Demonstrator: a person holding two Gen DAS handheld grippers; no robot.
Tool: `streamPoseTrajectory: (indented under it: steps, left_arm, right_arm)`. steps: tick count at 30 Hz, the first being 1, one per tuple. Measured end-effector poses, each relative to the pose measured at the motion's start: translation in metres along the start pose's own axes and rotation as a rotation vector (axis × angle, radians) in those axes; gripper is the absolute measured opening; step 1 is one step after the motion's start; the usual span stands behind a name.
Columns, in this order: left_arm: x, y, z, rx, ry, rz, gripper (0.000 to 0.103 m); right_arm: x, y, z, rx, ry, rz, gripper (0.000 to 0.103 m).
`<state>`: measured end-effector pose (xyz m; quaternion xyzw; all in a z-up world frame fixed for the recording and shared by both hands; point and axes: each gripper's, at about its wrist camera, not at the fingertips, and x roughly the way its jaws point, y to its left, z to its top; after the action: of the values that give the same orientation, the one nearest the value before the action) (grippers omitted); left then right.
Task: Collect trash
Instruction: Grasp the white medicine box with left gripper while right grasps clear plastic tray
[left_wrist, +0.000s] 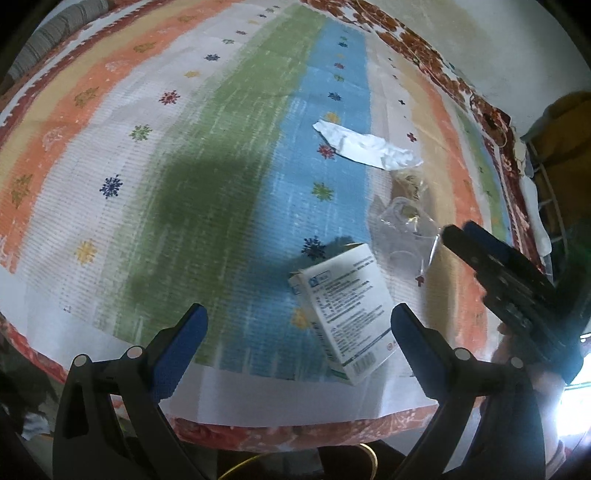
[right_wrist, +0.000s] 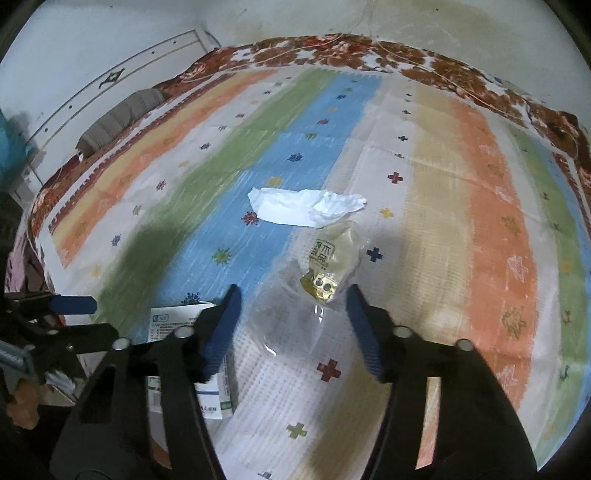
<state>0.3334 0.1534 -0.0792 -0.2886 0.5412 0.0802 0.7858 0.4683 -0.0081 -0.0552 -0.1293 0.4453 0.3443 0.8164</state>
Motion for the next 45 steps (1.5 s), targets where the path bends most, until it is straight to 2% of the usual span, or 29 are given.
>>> streamPoseTrajectory:
  steps: [4,9,17,21,25,29,33,35,39,42,45]
  left_arm:
    - [0.007,0.000,-0.001,0.007,0.000,0.033,0.097]
    - [0.019,0.000,-0.002,-0.009,0.029,0.022,0.096]
    - [0.029,-0.017,0.000,-0.078,0.026,-0.027,0.096]
    - [0.036,-0.032,-0.003,-0.070,0.030,-0.012,0.096]
    - [0.045,-0.038,-0.002,-0.078,0.037,0.009,0.096]
    - [0.062,-0.042,0.000,-0.070,0.087,-0.010,0.096]
    - [0.066,-0.049,-0.001,-0.044,0.083,0.053,0.096]
    - [0.072,-0.056,-0.003,-0.009,0.099,0.113,0.097]
    - [0.079,-0.065,-0.006,0.058,0.096,0.187,0.095]
    - [0.080,-0.068,-0.005,0.083,0.085,0.220,0.088]
    - [0.077,-0.065,-0.003,0.111,0.083,0.207,0.081]
  right_arm:
    - [0.012,-0.004,0.001,0.024,0.021,-0.008,0.040]
    - [0.021,-0.002,0.000,0.006,0.042,-0.004,0.033]
    - [0.027,-0.010,-0.007,0.045,0.064,0.004,0.006]
    - [0.027,-0.013,-0.009,0.071,0.062,0.024,0.004]
    - [0.025,-0.025,-0.011,0.163,0.063,0.065,0.003]
    - [0.021,-0.039,-0.016,0.234,0.063,0.081,0.003]
    - [0.017,-0.045,-0.022,0.240,0.061,0.065,0.003]
    - [0.015,-0.046,-0.024,0.234,0.063,0.055,0.003]
    - [0.010,-0.045,-0.028,0.216,0.067,0.033,0.003]
    - [0.003,-0.042,-0.031,0.195,0.072,0.005,0.003]
    - [-0.005,-0.042,-0.035,0.188,0.071,-0.014,0.003]
